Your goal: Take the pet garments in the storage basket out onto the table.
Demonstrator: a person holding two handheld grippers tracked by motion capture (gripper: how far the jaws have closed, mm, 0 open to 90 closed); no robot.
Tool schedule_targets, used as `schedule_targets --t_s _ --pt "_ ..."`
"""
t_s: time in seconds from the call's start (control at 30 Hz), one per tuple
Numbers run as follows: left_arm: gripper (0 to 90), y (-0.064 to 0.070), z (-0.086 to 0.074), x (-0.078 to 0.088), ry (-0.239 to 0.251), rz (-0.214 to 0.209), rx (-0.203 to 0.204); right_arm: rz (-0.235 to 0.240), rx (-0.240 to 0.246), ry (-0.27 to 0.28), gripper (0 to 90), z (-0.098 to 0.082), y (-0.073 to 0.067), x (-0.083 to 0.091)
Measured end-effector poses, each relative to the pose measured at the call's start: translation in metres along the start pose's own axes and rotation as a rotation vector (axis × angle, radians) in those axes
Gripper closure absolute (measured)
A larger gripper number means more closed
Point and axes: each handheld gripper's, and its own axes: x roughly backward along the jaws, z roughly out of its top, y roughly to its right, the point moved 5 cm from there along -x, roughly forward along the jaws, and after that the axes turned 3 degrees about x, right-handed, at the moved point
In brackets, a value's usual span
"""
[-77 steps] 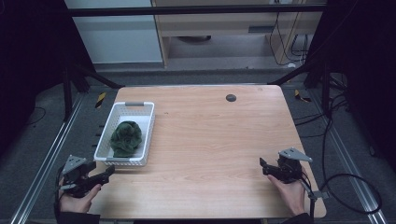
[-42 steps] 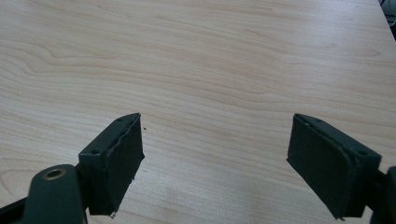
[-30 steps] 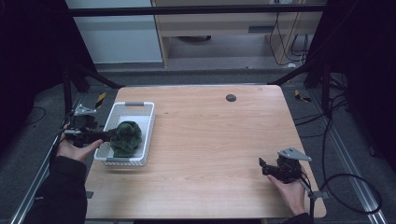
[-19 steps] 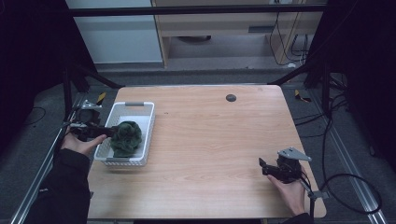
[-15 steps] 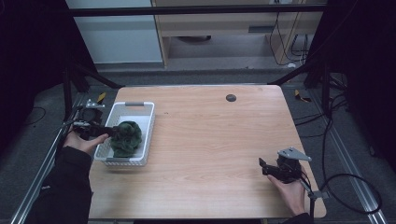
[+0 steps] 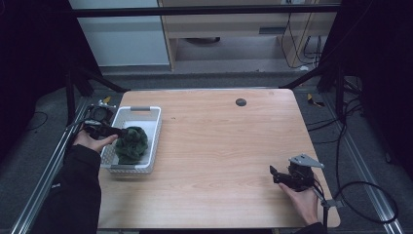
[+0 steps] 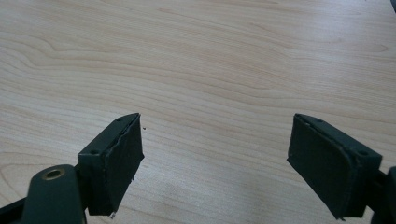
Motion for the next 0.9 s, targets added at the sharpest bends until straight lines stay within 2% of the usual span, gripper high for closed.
schedule_targets --t_s 0.4,0.8,0.9 --pt "28.1 -0.001 0.003 -0.016 -0.048 -0.019 -0.006 0.005 0.007 -0.003 17.8 -0.001 0.000 -0.002" --pt "30.6 0.002 0.000 -0.038 -0.122 -0.039 -0.036 0.008 0.000 -0.017 17.7 -0.003 0.001 -0.004" --pt "30.8 0.002 0.000 -0.039 -0.123 -0.040 -0.037 0.007 0.004 -0.017 17.7 -0.003 0.001 -0.004"
